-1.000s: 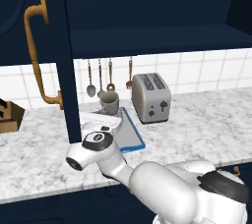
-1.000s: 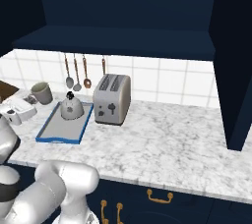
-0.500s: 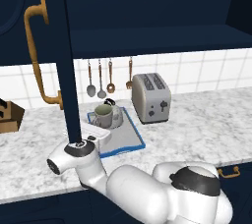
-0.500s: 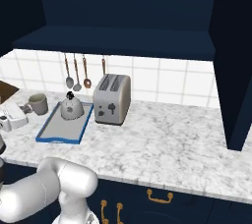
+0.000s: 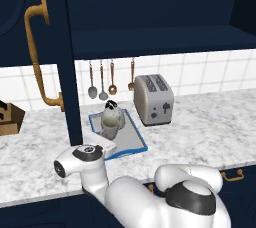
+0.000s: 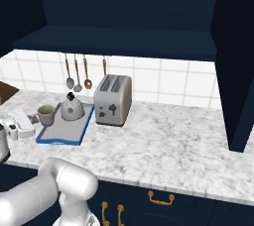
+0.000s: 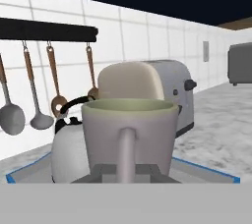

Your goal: Pick the kettle from the counter and place it on the tray. Then pick the mug from the cabinet and place it on the tray. Then close the cabinet doors.

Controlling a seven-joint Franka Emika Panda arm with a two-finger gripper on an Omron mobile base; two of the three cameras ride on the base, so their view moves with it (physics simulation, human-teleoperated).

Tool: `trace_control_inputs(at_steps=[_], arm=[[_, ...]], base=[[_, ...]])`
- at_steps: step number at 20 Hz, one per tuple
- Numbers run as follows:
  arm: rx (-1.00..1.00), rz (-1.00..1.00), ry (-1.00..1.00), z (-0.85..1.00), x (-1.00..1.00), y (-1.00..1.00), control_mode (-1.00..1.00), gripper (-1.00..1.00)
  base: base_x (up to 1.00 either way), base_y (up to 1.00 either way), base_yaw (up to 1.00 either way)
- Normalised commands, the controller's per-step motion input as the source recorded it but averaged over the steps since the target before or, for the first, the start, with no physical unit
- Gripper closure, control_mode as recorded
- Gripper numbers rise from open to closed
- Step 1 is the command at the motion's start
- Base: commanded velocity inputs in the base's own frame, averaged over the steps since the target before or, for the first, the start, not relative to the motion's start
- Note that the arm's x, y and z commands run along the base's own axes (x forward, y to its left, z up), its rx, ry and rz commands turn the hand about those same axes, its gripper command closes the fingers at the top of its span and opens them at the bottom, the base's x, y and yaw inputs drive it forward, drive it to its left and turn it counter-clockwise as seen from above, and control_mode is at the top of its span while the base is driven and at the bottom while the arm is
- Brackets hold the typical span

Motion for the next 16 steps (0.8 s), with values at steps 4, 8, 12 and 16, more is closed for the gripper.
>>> trace_control_inputs(at_steps=[4,8,12,16], arm=[[0.01,0.0,0.01,-0.49,0.24,-0.17,-1.0,1.0],[0.0,0.0,0.04,-0.51,0.34,-0.01,-1.0,1.0],[0.0,0.0,0.05,-0.55,0.33,0.0,-1.0,1.0],[0.0,0.0,0.02,-0.55,0.38,0.0,-1.0,1.0]], base=[[0.0,0.0,0.0],[0.0,0.0,0.0],[0.0,0.0,0.0],[0.0,0.0,0.0]])
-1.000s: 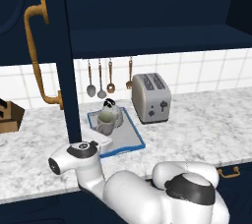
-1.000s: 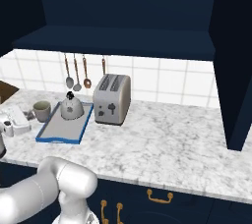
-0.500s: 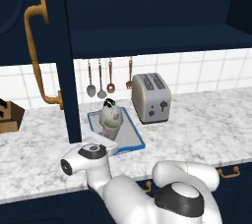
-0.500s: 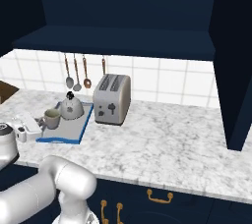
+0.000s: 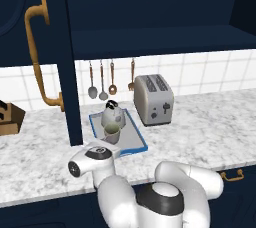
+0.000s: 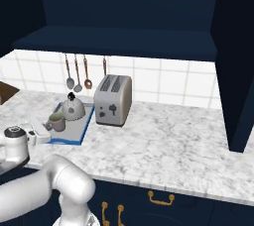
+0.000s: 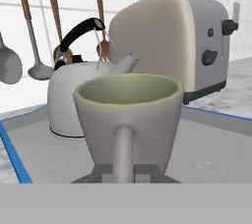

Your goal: Pick the kettle from the counter and place it on the tray. Then pick the mug from the cabinet and place it on the tray. Then close the cabinet doors.

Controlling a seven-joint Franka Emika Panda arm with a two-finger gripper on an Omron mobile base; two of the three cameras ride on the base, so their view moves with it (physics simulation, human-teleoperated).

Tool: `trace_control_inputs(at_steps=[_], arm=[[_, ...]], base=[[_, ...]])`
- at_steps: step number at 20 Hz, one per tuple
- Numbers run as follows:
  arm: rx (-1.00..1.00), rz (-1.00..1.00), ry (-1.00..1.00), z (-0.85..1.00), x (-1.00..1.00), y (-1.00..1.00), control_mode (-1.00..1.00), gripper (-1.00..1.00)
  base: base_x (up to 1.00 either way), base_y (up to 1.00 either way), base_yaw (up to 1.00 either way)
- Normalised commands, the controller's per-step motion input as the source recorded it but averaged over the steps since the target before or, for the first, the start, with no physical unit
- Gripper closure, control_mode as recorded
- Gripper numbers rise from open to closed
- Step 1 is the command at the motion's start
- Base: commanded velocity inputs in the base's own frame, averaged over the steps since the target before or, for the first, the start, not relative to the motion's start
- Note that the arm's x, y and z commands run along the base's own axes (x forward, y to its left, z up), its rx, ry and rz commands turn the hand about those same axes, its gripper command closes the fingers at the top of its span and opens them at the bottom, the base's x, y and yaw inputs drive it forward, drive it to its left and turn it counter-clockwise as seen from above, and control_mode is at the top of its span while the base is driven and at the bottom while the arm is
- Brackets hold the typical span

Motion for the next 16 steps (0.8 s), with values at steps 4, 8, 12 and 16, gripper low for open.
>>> trace_control_inputs(at_steps=[4,8,12,16], arm=[[0.0,0.0,0.0,-0.32,0.19,0.02,-1.0,1.0],[0.0,0.0,0.0,-0.09,-0.1,0.0,-1.0,-1.0],[0.01,0.0,-0.01,-0.02,-0.35,0.0,-1.0,-1.0],[0.01,0.0,0.0,0.04,-0.3,0.0,-1.0,-1.0]], base=[[0.0,0.0,0.0],[0.0,0.0,0.0],[0.0,0.0,0.0],[0.0,0.0,0.0]])
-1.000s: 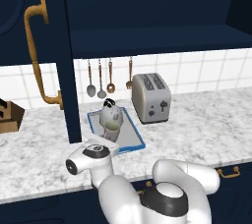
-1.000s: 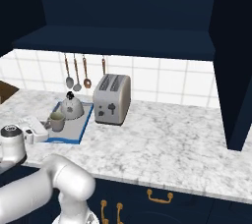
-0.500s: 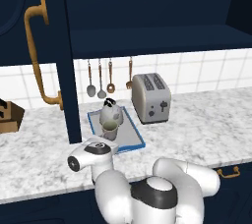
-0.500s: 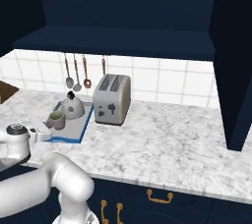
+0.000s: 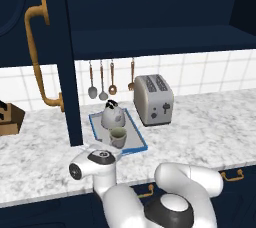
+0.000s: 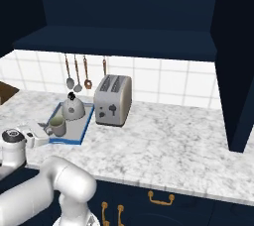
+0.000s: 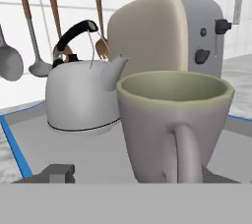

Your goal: Pick the kettle from the counter and place it on the tray. Then pick the mug from the cabinet and place it on the tray. Then close the cabinet doors.

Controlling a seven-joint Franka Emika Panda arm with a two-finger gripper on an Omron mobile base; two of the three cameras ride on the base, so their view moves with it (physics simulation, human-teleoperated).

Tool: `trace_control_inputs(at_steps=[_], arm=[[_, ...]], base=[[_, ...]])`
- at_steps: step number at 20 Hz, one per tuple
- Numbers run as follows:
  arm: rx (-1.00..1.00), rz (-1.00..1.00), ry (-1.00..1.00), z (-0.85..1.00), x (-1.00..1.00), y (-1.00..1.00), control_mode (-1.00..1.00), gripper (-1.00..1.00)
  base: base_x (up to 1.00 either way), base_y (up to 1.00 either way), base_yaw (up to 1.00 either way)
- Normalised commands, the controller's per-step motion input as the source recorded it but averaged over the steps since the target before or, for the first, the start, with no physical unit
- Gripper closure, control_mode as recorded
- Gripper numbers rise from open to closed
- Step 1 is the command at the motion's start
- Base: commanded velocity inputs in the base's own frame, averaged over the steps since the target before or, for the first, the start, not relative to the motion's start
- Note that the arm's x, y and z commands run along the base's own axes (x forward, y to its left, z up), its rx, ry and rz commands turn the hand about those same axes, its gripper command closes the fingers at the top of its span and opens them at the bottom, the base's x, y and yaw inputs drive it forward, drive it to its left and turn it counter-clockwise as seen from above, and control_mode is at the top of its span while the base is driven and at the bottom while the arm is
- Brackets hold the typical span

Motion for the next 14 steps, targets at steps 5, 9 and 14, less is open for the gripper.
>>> trace_control_inputs(at_steps=[5,9,14], arm=[[0.0,0.0,0.0,0.01,-0.09,0.03,-1.0,-1.0],[0.0,0.0,0.0,0.0,-0.14,0.01,-1.0,-1.0],[0.0,-0.04,0.01,0.0,-0.27,0.09,-1.0,-1.0]], base=[[0.0,0.0,0.0],[0.0,0.0,0.0],[0.0,0.0,0.0]])
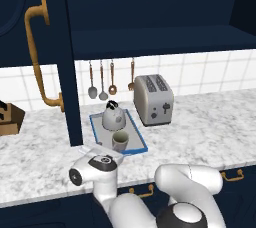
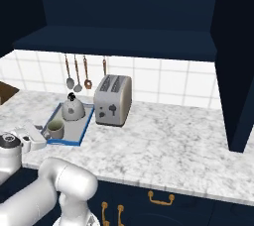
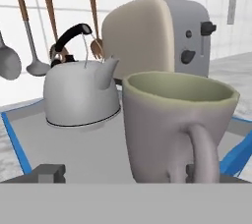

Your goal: Pick the kettle from the counter and place it on the tray. Then pick the mug from the cabinet and place it on the tray. Then close the cabinet doors.

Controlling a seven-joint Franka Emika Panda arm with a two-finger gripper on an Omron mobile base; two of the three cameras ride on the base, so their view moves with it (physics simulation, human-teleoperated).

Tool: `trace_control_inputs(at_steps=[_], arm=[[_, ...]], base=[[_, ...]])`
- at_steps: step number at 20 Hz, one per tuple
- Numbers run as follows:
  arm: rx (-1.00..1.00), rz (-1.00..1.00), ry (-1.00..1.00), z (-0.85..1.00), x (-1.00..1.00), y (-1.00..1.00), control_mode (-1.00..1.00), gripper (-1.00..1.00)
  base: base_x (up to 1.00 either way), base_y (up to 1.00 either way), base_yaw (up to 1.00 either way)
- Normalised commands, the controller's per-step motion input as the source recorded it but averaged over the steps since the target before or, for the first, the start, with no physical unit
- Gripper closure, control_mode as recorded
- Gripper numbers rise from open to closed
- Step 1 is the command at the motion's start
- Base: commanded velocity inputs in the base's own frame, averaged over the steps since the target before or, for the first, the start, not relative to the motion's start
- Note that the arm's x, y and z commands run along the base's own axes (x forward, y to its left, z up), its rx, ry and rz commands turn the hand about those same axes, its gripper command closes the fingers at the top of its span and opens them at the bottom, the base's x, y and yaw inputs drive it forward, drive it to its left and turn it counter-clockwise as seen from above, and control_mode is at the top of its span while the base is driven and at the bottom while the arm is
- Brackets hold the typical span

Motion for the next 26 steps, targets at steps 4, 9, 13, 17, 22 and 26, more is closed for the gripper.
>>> trace_control_inputs(at_steps=[4,9,13,17,22,26], arm=[[0.0,-0.16,0.04,0.02,-0.05,0.04,-1.0,-1.0],[0.0,-0.2,0.17,0.03,0.0,0.13,-1.0,-1.0],[-0.07,-0.16,0.33,0.02,0.0,0.2,-1.0,-1.0],[-0.01,-0.1,0.07,0.11,-0.34,0.13,-1.0,-1.0],[0.0,-0.05,-0.12,0.06,-0.73,0.05,-1.0,-1.0],[0.0,-0.04,-0.08,0.01,-0.35,0.0,-1.0,-1.0]], base=[[0.0,0.0,0.0],[0.0,0.0,0.0],[0.0,0.0,0.0],[0.0,0.0,0.0],[0.0,0.0,0.0],[0.0,0.0,0.0]])
